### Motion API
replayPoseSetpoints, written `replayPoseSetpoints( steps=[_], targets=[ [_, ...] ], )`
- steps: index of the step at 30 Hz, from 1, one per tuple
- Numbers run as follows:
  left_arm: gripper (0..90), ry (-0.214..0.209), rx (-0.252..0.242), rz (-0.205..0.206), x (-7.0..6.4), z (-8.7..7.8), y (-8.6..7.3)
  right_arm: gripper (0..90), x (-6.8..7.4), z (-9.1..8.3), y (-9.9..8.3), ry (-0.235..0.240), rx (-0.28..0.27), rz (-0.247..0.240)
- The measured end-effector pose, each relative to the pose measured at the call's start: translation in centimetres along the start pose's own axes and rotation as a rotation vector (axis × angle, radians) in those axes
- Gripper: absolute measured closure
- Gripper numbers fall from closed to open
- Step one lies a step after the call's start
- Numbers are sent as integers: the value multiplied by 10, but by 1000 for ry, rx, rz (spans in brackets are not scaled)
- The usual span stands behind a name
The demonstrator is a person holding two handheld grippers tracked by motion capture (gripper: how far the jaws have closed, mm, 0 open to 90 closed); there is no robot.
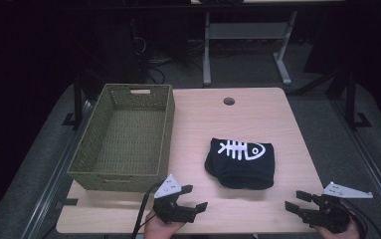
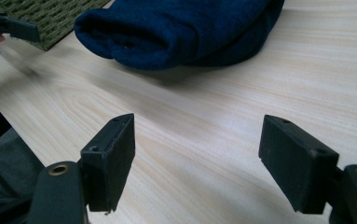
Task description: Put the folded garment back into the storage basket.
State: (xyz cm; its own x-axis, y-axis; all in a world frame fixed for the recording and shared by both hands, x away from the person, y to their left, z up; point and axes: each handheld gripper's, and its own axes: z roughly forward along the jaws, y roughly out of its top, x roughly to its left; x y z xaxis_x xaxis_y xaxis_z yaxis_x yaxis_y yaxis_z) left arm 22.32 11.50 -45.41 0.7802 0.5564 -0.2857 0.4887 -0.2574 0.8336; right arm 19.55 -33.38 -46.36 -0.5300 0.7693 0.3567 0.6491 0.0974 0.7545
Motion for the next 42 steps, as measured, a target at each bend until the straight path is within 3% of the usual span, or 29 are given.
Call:
replayPoseSetpoints(
  steps=[13, 20, 36, 42],
  targets=[
    [214, -3, -12, -8, 0, 8, 14, 258, 0, -2, 18, 22, -26, -20],
    [211, 4, -24, -41, 7, 19, 27, 252, -1, 6, 35, 24, 5, -41],
    [207, 1, -18, -62, 16, 40, 56, 251, -3, 16, 68, 43, 19, -68],
    [205, 22, -16, -74, 21, 48, 65, 251, -4, 21, 78, 49, 28, -66]
  ],
)
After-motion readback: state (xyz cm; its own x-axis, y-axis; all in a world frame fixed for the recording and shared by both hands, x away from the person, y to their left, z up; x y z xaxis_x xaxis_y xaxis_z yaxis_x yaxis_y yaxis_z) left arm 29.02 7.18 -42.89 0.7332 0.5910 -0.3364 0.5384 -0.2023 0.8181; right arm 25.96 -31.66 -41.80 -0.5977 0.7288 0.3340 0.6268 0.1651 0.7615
